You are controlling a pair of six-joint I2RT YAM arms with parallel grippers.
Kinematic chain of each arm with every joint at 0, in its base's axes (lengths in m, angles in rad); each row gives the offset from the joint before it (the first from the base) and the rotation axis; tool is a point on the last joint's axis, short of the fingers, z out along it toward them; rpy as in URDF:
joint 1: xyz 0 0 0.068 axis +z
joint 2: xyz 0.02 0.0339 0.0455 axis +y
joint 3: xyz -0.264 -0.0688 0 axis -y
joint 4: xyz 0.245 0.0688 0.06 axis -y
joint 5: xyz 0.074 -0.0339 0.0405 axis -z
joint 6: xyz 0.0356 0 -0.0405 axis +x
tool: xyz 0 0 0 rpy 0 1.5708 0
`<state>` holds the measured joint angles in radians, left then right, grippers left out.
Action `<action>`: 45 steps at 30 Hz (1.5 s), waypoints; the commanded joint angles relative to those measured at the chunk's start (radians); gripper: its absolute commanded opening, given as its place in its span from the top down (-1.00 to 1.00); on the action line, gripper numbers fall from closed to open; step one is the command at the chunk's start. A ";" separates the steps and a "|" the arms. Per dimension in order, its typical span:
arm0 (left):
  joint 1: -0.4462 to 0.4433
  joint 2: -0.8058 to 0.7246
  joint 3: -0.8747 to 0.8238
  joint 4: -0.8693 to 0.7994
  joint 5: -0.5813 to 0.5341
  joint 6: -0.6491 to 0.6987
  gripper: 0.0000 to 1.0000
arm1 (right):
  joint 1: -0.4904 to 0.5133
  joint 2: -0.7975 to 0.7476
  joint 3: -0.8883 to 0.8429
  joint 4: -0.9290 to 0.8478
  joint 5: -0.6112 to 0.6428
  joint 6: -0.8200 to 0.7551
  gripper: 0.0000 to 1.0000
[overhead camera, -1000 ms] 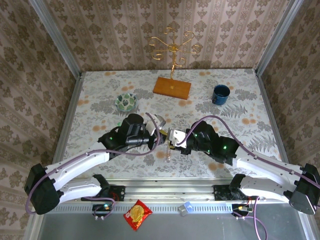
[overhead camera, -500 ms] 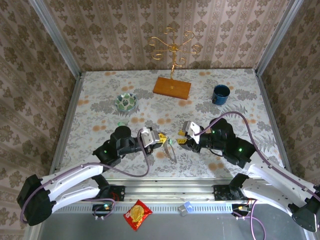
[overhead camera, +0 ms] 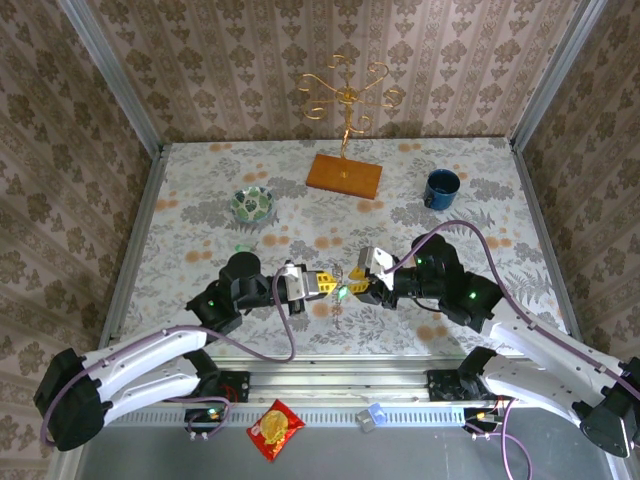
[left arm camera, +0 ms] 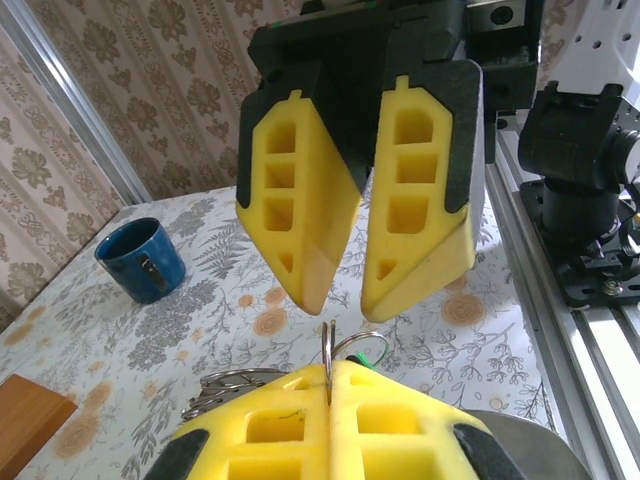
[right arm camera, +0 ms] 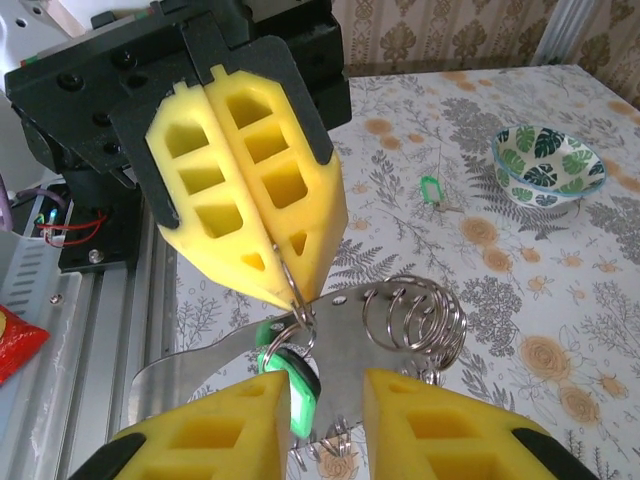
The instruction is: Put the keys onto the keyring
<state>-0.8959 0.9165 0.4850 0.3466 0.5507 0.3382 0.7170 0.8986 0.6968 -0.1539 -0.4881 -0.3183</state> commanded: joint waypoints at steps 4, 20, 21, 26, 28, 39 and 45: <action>-0.010 0.017 0.017 0.056 0.050 0.030 1.00 | 0.002 0.011 0.015 0.048 -0.056 -0.015 0.51; -0.018 0.032 0.027 0.064 0.079 0.028 1.00 | 0.019 0.065 0.026 0.076 -0.078 -0.018 0.64; -0.018 0.033 0.028 0.066 0.081 0.027 1.00 | 0.021 0.069 0.027 0.076 -0.079 -0.020 0.65; -0.020 0.041 0.027 0.090 0.086 0.015 1.00 | 0.023 0.086 0.034 0.066 -0.088 -0.029 0.83; -0.019 0.043 0.026 0.089 0.085 0.013 1.00 | 0.024 0.086 0.040 0.048 -0.088 -0.043 0.97; -0.023 0.035 0.089 -0.152 -0.033 0.074 0.74 | 0.024 0.099 0.132 -0.172 -0.025 -0.208 1.00; -0.029 0.073 0.149 -0.250 -0.052 0.113 0.76 | 0.051 0.155 0.218 -0.293 0.016 -0.286 1.00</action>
<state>-0.9169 0.9733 0.5884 0.1654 0.5228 0.4057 0.7483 1.0386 0.8623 -0.3592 -0.4889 -0.5404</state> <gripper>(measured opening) 0.123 0.052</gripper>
